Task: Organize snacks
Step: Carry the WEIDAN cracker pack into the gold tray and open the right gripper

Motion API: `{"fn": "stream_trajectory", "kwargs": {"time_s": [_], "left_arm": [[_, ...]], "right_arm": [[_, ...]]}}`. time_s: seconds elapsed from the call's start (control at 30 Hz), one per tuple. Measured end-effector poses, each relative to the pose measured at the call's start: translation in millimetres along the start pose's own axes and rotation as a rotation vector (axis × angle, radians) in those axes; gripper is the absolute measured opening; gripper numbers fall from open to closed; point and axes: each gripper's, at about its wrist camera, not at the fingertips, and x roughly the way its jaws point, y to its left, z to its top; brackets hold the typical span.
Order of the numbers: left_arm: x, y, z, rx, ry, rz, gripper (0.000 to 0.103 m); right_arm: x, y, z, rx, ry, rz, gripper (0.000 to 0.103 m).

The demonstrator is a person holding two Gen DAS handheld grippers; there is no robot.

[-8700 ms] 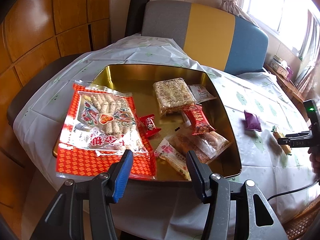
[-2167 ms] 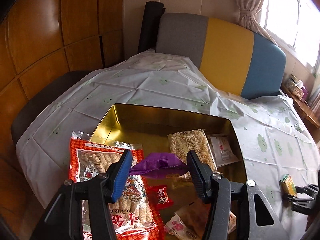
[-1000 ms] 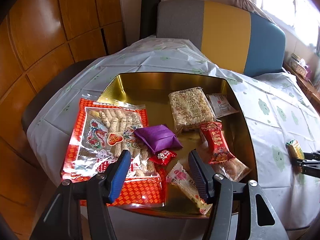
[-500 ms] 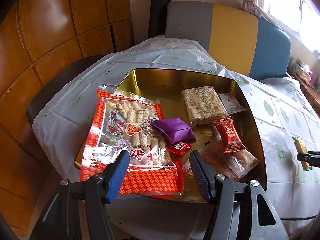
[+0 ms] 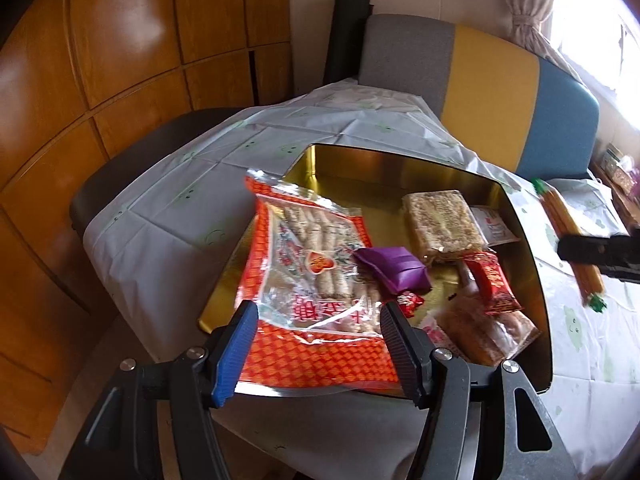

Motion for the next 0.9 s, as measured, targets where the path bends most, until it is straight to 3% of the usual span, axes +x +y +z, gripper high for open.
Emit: {"fn": "stream_trajectory", "kwargs": {"time_s": [0.17,0.4,0.6,0.73,0.8,0.83,0.9], "left_arm": [[1,17,0,-0.032,-0.006,0.033,0.064],[7,34,-1,-0.069,0.008,0.050,0.064],[7,35,-1,-0.071,0.004,0.048,0.067],[7,35,-1,-0.072,0.006,0.049,0.068],[6,35,0,-0.071,0.005,0.049,0.068],[5,34,-1,-0.070,0.005,0.048,0.068],[4,33,-1,-0.066,0.005,0.045,0.068]], "right_arm": [[35,41,19,0.011,0.015,0.052,0.048],[89,51,23,0.073,0.115,0.099,0.050],[101,61,12,0.020,0.137,0.079,0.051],[92,68,2,-0.043,0.106,0.077,0.050],[92,75,-3,-0.101,0.099,0.065,0.044],[95,79,-5,-0.135,0.107,0.036,0.035],[103,81,-9,-0.172,0.109,0.002,0.032]]}}
